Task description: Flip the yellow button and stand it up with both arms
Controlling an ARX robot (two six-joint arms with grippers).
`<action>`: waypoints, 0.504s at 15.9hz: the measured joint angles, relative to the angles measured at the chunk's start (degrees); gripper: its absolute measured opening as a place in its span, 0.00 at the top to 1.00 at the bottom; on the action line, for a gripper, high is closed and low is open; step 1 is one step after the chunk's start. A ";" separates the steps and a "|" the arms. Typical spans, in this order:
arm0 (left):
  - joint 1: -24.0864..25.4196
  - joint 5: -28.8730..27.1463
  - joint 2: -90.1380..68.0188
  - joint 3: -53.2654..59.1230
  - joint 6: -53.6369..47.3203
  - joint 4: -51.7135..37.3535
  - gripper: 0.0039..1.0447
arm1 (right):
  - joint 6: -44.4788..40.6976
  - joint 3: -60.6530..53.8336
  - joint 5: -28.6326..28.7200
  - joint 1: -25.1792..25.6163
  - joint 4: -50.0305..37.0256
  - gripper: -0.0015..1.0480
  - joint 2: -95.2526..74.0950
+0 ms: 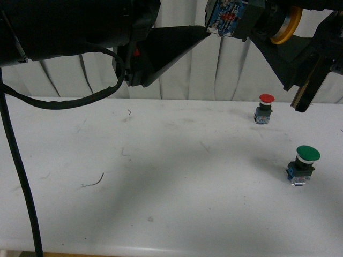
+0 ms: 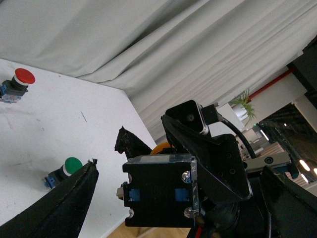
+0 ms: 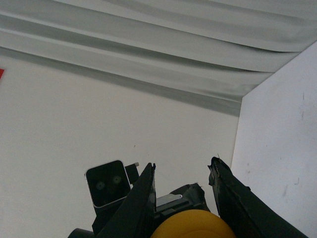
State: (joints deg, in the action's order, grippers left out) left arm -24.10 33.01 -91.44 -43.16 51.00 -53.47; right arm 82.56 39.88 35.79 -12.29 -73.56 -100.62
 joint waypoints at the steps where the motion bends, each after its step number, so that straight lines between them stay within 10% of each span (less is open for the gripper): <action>1: 0.17 0.00 0.00 0.00 0.00 0.00 0.07 | 0.02 0.00 0.00 0.00 0.04 0.69 0.00; 8: 8.68 1.51 7.61 6.51 -6.45 9.29 0.06 | 0.07 0.28 -0.07 1.97 0.09 0.69 0.00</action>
State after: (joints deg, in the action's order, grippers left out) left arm -15.42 34.52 -83.83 -36.64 44.56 -44.18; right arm 82.63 40.16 35.73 -10.33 -73.47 -100.62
